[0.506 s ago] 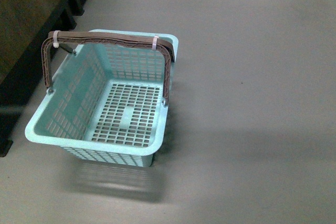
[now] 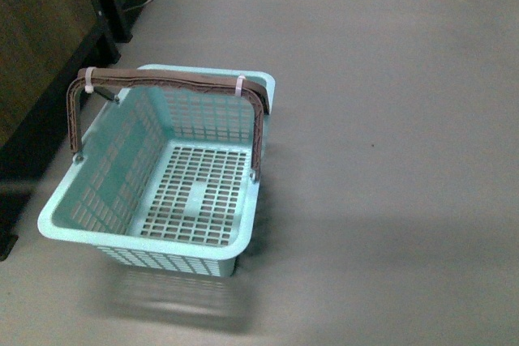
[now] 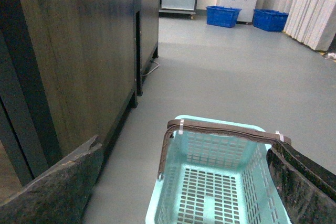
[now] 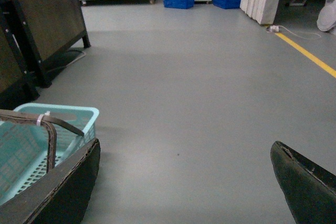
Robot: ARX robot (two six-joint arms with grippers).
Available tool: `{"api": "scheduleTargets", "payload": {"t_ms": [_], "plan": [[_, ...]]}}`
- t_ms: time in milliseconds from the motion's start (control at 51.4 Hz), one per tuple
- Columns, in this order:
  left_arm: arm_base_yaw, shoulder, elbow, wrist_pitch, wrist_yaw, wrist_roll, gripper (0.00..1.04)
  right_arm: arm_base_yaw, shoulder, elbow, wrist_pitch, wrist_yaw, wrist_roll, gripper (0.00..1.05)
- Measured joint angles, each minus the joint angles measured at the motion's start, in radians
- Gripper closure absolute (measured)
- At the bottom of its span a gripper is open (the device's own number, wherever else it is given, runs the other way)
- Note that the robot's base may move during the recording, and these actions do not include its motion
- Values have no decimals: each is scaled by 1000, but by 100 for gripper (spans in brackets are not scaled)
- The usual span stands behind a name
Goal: Pick mango and avocado into basket
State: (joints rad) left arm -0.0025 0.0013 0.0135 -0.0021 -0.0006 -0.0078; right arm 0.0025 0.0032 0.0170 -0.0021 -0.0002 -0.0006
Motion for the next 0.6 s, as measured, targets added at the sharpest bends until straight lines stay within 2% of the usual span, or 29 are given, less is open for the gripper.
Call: {"api": "scheduleTargets", "payload": {"t_ms": [389,487,526,545,604], "plan": [[-2,4,1,-5,-11,-11,9,0,0,0,0,0,0,9],[-48,154,90,-194,-166,-215,9,0,0,0,0,0,0,9],[-49,270,117,-193,-184,-344,9,0,0,0,0,0,0,9],[-48,286,119,-188,-183,-344,9,0,0,0,0,0,0,9],[-49,428,134,-116,-181,-525,9,0,0,0,0,0,0,9]]}}
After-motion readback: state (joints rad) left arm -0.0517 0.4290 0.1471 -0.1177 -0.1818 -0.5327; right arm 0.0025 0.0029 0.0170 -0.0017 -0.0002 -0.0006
